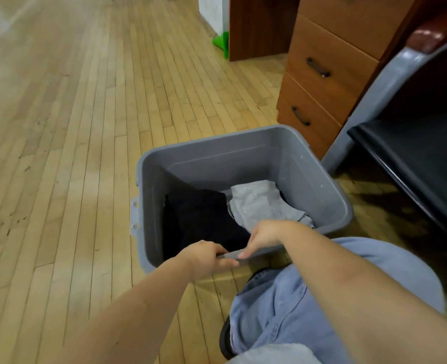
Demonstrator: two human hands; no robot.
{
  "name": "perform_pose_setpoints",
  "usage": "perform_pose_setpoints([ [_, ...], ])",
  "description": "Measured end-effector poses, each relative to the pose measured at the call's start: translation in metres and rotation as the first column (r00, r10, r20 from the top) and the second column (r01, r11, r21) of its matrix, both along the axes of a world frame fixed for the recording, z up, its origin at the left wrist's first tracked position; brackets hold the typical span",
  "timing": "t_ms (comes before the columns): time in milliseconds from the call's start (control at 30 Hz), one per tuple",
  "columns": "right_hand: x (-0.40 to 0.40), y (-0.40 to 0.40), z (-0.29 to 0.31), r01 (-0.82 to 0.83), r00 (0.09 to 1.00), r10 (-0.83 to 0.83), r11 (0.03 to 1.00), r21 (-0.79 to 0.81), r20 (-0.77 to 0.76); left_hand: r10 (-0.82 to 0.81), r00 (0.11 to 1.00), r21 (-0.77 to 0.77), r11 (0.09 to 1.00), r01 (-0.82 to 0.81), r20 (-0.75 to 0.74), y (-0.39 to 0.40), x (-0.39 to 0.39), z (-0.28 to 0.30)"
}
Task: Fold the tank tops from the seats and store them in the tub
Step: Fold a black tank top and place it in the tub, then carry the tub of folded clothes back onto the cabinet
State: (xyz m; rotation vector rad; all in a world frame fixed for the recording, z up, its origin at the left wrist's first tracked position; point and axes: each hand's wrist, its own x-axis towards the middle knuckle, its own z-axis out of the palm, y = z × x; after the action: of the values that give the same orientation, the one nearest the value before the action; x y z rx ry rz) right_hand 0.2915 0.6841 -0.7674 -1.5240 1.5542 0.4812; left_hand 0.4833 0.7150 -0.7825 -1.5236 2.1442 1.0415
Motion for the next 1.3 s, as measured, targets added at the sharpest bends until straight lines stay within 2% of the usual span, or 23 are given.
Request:
perform_pose_setpoints([
  [133,0.001,0.001,0.011,-0.104,0.995,0.104,0.994,-0.035,-0.009,-0.046,0.998,-0.023,0.999,0.047,0.035,-0.002,-0.004,0.004],
  [267,0.013,-0.02,0.017,-0.209,0.973,0.205,0.977,-0.028,-0.108,-0.024,0.999,-0.078,0.997,0.027,0.041,-0.016,-0.005,0.0],
  [467,0.031,-0.088,0.018,-0.367,0.909,0.353,0.93,-0.022,-0.222,0.024,0.999,-0.159,0.987,-0.019,0.033,-0.082,0.005,-0.007],
  [633,0.026,-0.15,0.023,-0.416,0.875,0.39,0.909,-0.033,-0.286,0.033,0.999,-0.214,0.977,-0.028,0.019,-0.145,0.003,-0.011],
  [700,0.015,-0.169,0.018,-0.425,0.868,0.373,0.9,-0.101,-0.326,0.041,0.999,-0.226,0.973,-0.039,0.005,-0.168,0.0,-0.011],
  [800,-0.007,-0.176,0.004,-0.375,0.905,0.27,0.87,-0.319,-0.328,0.061,0.998,-0.229,0.971,-0.066,-0.026,-0.198,-0.004,-0.012],
  [900,-0.028,-0.173,-0.008,-0.405,0.909,0.257,0.731,-0.549,-0.329,0.107,0.992,-0.209,0.971,-0.118,-0.065,-0.215,-0.001,-0.016],
  [967,-0.046,-0.177,-0.01,-0.42,0.901,0.249,0.709,-0.567,-0.355,0.117,0.99,-0.232,0.964,-0.132,-0.076,-0.217,0.002,-0.019],
  [1033,-0.064,-0.181,-0.008,-0.404,0.894,0.198,0.745,-0.531,-0.402,0.088,0.996,-0.305,0.948,-0.093,-0.03,-0.212,0.001,-0.019],
  [1167,-0.076,-0.181,-0.013,-0.41,0.863,0.124,0.74,-0.534,-0.491,0.006,0.981,-0.484,0.87,0.09,0.194,-0.202,-0.012,-0.017],
  [1300,-0.066,-0.18,-0.018,-0.403,0.839,0.025,0.699,-0.591,-0.544,0.117,0.971,-0.517,0.856,0.008,0.209,-0.193,-0.036,-0.02],
])
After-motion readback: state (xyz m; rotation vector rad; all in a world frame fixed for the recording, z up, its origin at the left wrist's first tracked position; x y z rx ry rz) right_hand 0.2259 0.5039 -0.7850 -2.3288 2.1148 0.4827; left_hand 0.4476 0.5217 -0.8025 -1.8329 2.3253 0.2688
